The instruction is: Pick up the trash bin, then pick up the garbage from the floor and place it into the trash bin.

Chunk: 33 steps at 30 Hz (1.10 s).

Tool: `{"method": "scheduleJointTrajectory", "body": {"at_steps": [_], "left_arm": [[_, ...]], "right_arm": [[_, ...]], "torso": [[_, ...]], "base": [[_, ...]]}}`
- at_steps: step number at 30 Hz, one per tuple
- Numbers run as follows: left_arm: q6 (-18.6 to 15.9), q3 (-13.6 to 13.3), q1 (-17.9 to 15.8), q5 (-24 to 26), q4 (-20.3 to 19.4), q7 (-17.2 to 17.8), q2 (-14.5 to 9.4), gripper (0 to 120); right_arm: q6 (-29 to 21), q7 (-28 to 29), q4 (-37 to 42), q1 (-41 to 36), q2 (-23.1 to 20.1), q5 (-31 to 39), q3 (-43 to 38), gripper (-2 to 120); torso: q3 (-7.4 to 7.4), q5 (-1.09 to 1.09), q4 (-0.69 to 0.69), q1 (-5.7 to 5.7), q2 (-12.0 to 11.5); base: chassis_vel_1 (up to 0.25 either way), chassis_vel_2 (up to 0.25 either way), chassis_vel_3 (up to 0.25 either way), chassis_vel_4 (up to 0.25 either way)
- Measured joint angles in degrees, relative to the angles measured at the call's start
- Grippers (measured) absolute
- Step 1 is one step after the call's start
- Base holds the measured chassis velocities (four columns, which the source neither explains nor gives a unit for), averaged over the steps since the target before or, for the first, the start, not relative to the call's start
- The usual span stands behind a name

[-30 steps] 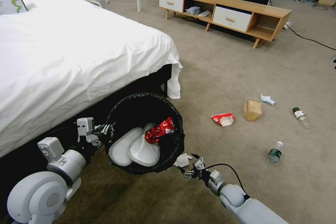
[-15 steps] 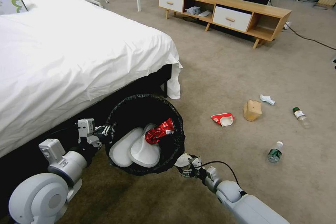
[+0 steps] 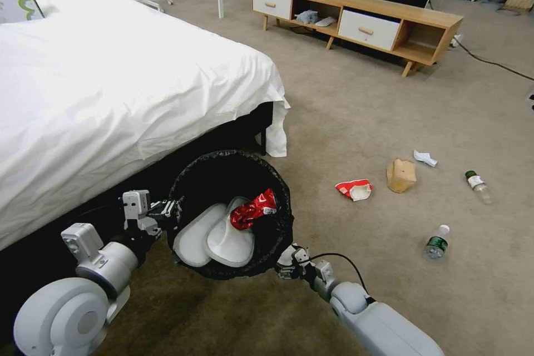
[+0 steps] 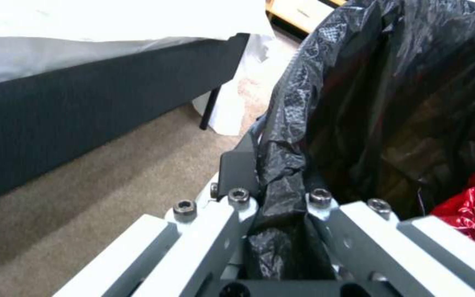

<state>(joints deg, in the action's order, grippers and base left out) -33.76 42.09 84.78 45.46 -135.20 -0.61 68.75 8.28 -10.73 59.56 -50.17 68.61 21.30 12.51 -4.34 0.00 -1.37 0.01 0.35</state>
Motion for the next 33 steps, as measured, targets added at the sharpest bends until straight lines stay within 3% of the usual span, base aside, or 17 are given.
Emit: {"method": "scheduleJointTrajectory", "body": {"at_steps": [22,33], "left_arm": [[0.5,-0.3,0.4,-0.7,-0.5,0.0,0.6,3],[1.0,-0.4,0.4,-0.9,-0.5,0.0,0.9,3]], "right_arm": [[2.0,-2.1,-2.5,-1.9,-0.7,-1.0,-3.3,99],[2.3,-2.9,-3.0,-2.0,-0.6,-0.1,-3.8,58]], "torso": [[0.00,0.00,0.00,0.00,0.0],[0.00,0.01,0.00,0.00,0.0]], "base": [[0.000,0.000,0.000,0.000],[0.000,0.000,0.000,0.000]]}}
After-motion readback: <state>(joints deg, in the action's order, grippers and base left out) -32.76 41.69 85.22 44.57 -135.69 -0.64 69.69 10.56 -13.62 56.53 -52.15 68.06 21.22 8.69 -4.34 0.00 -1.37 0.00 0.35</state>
